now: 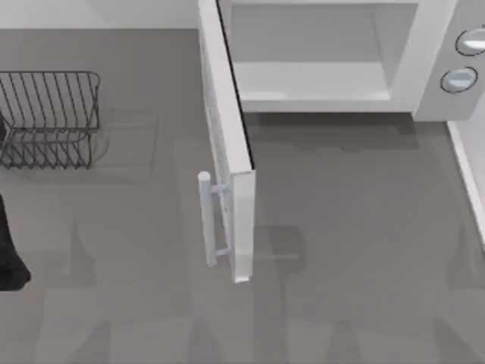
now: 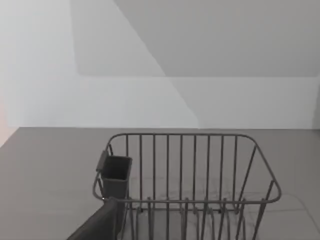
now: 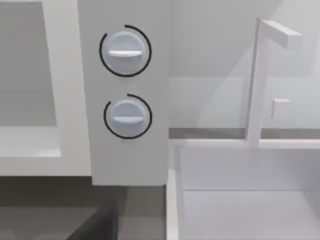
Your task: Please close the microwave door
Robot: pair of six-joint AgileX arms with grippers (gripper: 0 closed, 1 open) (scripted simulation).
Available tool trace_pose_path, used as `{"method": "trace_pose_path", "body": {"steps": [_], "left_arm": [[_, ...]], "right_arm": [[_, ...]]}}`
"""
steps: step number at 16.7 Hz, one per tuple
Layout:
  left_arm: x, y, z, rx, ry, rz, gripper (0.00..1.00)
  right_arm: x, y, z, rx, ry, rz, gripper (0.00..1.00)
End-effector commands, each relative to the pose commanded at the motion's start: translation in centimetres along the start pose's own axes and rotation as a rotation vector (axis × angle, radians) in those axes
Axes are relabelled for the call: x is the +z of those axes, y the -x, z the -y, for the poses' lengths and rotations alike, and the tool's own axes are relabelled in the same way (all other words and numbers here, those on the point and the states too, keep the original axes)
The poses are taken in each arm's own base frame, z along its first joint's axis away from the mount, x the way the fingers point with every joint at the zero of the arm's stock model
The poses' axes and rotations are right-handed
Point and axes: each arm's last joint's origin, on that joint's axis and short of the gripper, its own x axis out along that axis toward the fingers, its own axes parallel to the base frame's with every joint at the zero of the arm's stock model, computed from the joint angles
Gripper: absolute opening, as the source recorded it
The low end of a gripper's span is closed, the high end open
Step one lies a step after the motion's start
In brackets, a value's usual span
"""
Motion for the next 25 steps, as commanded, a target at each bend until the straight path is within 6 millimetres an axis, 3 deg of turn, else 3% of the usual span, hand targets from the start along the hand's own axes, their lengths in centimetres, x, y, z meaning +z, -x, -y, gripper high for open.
{"method": "trace_pose_path", "body": {"steps": [7, 13, 18, 25], "left_arm": [[0.9, -0.3, 0.5, -0.072, -0.051, -0.121, 1.00], [4.8, -1.8, 1.8, -0.278, -0.203, -0.430, 1.00], [9.3, -5.4, 3.8, -0.527, -0.362, -0.718, 1.00], [14.6, -13.1, 8.2, -0.911, -0.547, -0.991, 1.00]], "right_arm": [[0.0, 0.0, 0.0, 0.000, 0.000, 0.000, 1.00], [0.0, 0.0, 0.0, 0.000, 0.000, 0.000, 1.00], [0.0, 0.0, 0.0, 0.000, 0.000, 0.000, 1.00], [0.0, 0.0, 0.0, 0.000, 0.000, 0.000, 1.00]]}}
